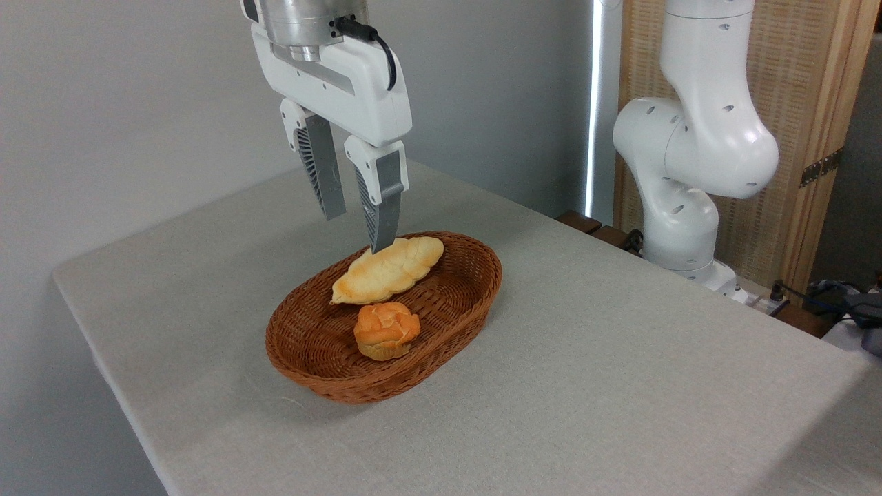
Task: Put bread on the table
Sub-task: 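Move the open gripper over the small orange bun in the basket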
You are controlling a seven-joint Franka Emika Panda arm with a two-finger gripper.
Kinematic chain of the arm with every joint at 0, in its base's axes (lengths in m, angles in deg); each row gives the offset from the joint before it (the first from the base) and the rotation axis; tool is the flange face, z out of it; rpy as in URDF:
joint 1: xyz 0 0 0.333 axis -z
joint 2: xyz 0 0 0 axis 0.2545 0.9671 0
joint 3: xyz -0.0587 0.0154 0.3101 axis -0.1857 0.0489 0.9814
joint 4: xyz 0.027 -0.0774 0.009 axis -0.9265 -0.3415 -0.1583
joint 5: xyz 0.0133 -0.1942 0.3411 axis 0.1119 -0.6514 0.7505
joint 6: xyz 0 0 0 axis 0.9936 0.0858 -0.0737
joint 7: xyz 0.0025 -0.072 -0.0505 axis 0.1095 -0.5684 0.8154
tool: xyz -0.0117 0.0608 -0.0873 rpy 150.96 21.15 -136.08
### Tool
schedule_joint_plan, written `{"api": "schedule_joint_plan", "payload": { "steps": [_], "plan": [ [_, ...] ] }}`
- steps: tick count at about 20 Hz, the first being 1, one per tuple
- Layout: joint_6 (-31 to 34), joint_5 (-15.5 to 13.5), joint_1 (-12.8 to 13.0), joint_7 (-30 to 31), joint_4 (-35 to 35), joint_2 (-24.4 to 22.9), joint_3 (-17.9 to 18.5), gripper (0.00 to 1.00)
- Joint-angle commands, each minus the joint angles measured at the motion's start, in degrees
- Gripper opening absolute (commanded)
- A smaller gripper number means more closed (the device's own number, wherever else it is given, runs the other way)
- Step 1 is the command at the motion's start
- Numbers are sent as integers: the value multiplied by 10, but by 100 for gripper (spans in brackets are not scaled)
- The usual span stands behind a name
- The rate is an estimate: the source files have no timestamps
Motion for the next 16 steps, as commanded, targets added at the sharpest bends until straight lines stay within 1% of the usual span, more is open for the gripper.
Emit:
{"api": "schedule_joint_plan", "payload": {
  "steps": [1,16],
  "plan": [
    [21,-1,6,10,10,1,-1,100],
    [19,-1,7,10,10,5,-3,100]
  ]
}}
